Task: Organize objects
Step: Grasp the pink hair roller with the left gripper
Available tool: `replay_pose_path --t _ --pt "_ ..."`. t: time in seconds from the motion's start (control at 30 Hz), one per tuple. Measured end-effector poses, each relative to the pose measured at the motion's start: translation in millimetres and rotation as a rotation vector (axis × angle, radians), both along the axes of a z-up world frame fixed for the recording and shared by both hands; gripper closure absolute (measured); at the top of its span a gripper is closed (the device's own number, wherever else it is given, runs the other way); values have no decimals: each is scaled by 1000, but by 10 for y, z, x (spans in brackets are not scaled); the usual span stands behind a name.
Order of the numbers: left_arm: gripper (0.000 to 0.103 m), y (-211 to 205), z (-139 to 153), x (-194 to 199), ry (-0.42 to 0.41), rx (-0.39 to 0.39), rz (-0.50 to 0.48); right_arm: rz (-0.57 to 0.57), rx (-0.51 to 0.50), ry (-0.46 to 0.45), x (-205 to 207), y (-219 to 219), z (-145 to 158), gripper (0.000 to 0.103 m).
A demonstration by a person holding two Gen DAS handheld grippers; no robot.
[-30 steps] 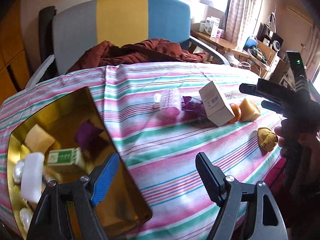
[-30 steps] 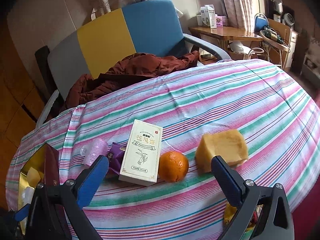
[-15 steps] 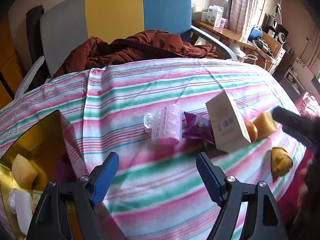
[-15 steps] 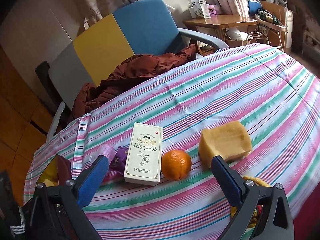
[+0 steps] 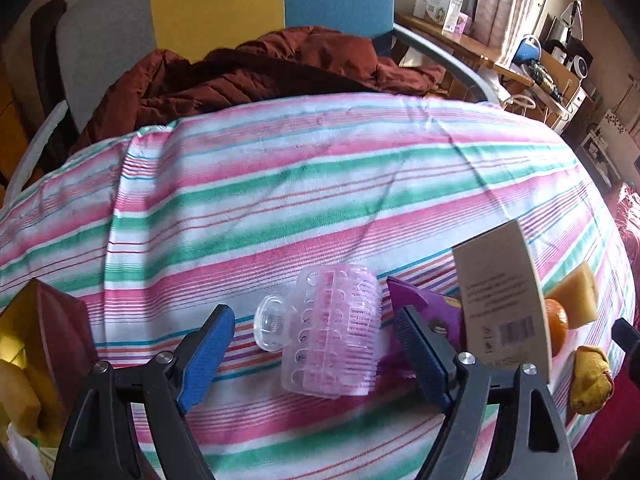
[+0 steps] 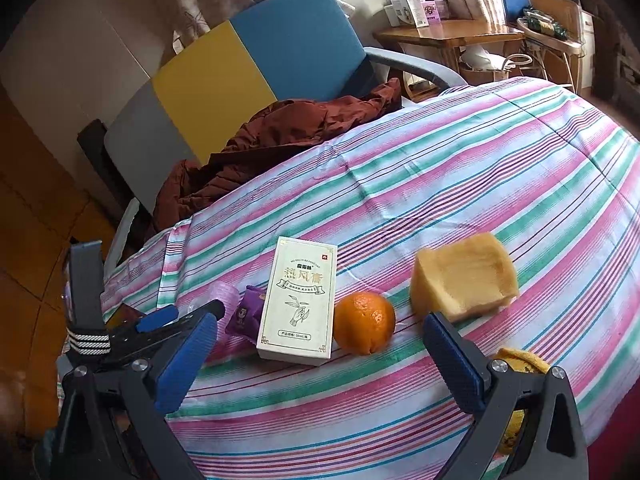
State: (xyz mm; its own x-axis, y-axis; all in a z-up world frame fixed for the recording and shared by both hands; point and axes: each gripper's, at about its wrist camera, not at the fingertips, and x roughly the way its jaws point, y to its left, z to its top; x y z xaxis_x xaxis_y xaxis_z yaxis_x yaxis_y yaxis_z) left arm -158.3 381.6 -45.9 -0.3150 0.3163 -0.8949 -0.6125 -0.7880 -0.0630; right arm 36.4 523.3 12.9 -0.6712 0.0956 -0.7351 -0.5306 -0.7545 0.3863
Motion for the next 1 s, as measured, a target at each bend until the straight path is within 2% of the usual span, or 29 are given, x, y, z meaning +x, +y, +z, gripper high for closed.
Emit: replay_pose_path --t 0.07,0.1,0.13,0.23,0.3,0.53,0.77,0.9,1.0 --pt "25 -7 -90 -12 -32 3 -2 -3 -2 -9 -5 17 -18 0" --pt "36 -44 -102 -12 -30 12 8 -6 -3 -13 -8 26 -28 0" --pt "40 -98 -81 -6 -13 22 21 -7 -5 -16 -9 32 -37 0" --pt "40 -256 -51 50 -43 63 49 -7 1 -24 -12 22 -45 0" --pt "40 -317 -54 175 -38 60 38 -3 7 -28 -21 10 -44 0" --pt "40 -490 -47 894 14 59 -36 25 43 -32 -60 -80 -25 0" --pt "40 -653 -56 1549 110 80 -135 55 47 3 -61 -137 12 0" --pt "41 -808 -43 1784 148 86 -196 140 20 79 -75 -242 89 0" --pt "41 -862 -45 1889 169 88 -229 251 -13 86 -172 -407 91 2"
